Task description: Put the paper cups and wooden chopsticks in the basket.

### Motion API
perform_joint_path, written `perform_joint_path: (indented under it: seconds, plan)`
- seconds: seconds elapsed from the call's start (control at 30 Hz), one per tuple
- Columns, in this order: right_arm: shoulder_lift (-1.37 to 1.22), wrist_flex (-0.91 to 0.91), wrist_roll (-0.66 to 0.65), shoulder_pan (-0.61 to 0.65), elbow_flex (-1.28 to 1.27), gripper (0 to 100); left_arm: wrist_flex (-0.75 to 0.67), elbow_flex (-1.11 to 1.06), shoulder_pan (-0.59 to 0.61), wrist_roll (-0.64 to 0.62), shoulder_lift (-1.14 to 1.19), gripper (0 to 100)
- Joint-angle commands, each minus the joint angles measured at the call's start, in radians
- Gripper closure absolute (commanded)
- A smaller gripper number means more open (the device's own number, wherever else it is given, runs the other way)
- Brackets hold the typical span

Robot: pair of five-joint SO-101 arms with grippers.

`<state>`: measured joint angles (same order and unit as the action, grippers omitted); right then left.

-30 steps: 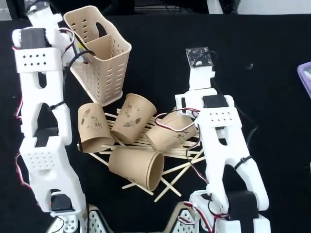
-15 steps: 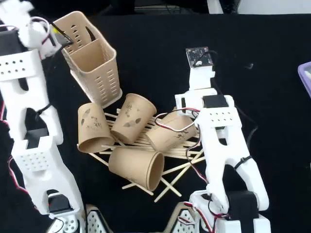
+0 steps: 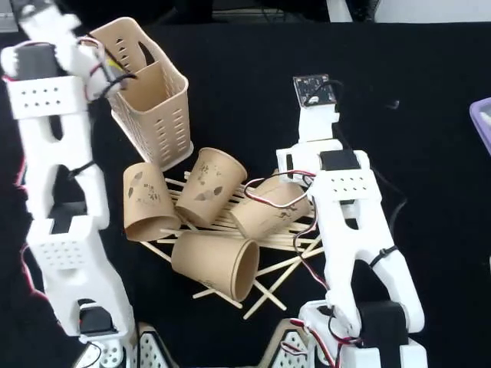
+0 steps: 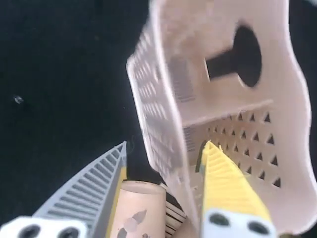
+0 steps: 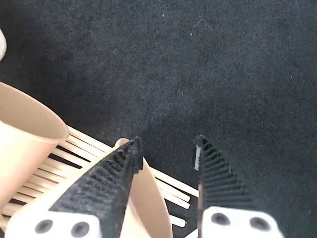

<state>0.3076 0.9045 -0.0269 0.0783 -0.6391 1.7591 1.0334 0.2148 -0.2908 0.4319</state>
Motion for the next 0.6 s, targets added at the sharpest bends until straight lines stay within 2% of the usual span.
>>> perform_joint_path:
  seconds: [0.0,0.1,0.23,0.3,0.4,0.57]
  plan:
    - [0.002,-0.018,0.003,0.005,0.004,82.5,0.002,-0.027,-0.048,-0.005,-0.037,76]
    - [0.002,-0.018,0.003,0.005,0.004,82.5,0.002,-0.088,-0.071,-0.005,-0.043,79]
    - [0.002,-0.018,0.003,0.005,0.004,82.5,0.0,-0.145,-0.116,0.009,-0.034,97]
    - [0.002,-0.018,0.003,0.005,0.004,82.5,0.0,-0.168,-0.145,0.054,-0.034,95]
    - [0.002,-0.018,0.003,0.005,0.004,82.5,-0.003,-0.173,-0.196,0.144,-0.038,97]
    - [0.002,-0.018,0.009,-0.074,0.012,82.5,0.0,-0.173,-0.317,0.367,-0.046,97]
